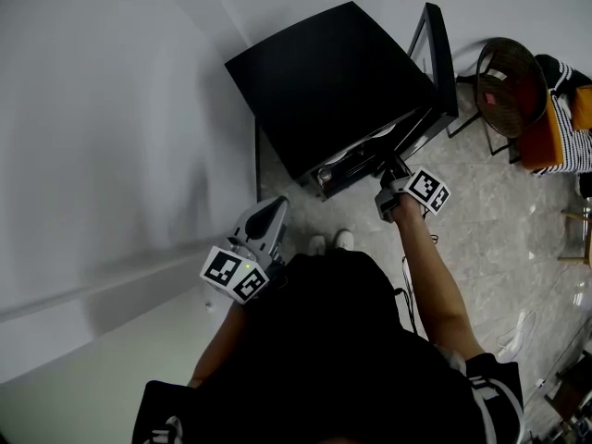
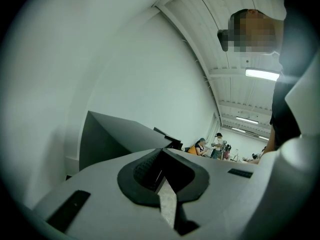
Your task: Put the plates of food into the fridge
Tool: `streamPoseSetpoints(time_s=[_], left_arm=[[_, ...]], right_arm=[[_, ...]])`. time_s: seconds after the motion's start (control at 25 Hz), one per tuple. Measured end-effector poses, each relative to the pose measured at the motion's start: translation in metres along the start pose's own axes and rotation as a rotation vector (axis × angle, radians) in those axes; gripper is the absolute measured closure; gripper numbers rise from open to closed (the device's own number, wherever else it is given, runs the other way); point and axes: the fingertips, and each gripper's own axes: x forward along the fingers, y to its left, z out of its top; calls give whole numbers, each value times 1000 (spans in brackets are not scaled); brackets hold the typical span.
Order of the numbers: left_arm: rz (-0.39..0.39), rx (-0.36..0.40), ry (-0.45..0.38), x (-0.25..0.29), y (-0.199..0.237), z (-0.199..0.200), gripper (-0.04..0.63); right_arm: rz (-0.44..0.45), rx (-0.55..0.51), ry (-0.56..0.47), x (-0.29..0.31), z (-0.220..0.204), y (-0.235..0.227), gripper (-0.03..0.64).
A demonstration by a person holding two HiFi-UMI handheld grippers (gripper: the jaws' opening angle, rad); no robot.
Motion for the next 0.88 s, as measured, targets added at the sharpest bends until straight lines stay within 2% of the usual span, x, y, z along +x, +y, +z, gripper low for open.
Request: streamPoseSetpoints(time_s=[0.12,0.4,0.6,0.88], left_arm=[[-21,4,-3,0,-3,1,572],[-66,1,-9,-4,-11,-3,572],[-99,15,-5,-4,-13,-3,572],[-163,45,9,-4,-21,-7,572]], right_arm=[[20,-84,-12,-16,-6,18,476],[82,-354,-20,-60,-23,75,476],[95,-565,-23,-76,-33,107,476],[150,-811,-78,-99,-39,164,476]])
